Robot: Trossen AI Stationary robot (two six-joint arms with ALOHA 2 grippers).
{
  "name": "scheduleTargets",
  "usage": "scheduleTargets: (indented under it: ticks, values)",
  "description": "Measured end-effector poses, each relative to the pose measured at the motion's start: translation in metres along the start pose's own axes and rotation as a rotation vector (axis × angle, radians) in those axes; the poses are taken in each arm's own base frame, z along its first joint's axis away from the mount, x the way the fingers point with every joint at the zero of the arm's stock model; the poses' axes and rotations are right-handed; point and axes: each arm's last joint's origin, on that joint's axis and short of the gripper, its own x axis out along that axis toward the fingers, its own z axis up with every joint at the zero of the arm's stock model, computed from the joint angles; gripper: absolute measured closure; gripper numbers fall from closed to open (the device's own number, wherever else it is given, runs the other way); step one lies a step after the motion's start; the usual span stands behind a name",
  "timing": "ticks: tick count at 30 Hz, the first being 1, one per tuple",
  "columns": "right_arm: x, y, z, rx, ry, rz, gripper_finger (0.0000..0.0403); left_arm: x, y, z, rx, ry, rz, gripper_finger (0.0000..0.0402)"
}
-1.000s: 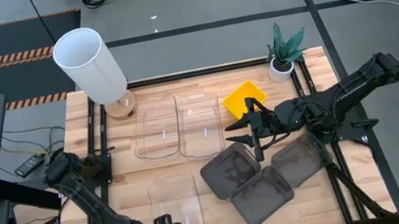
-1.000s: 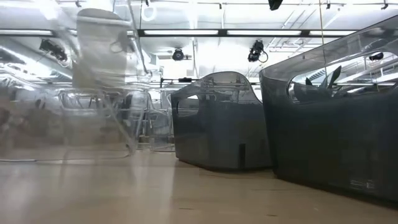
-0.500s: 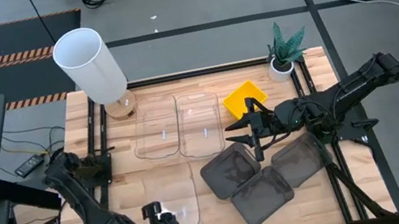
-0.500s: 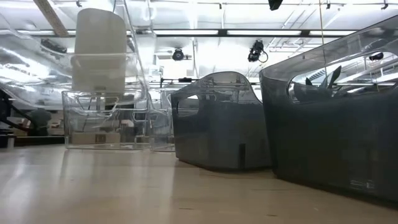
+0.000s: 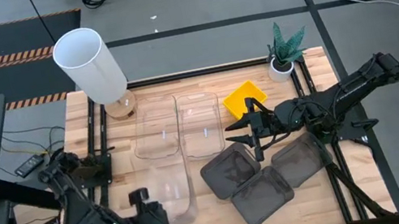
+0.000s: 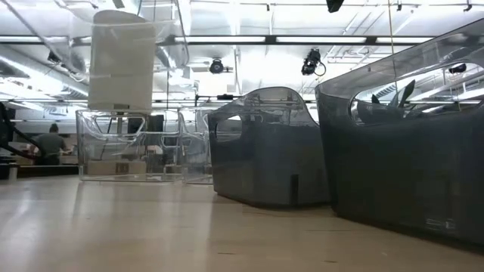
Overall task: Stack baskets by color
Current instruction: Stack the bottom transparent bin on top of the top left transparent bin
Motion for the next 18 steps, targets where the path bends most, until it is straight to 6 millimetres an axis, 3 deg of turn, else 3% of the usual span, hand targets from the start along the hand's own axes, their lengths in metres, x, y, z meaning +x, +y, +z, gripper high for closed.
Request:
scheduleTargets:
  ticks: [5, 14, 18]
  values:
    - [0.000, 0.000, 0.000, 0.000, 0.000, 0.001, 0.0271, 0.002, 0.011, 0.011, 0.080, -0.031, 0.041, 0.0400]
    - [0.000, 0.001, -0.007, 0.000, 0.017, 0.011, 0.0271, 0.037, 0.031, 0.016, 0.264, 0.094, 0.123, 0.0400]
    - [0.001, 0.001, -0.010, 0.001, 0.026, 0.012, 0.0271, 0.028, 0.058, 0.015, 0.248, 0.094, 0.138, 0.0400]
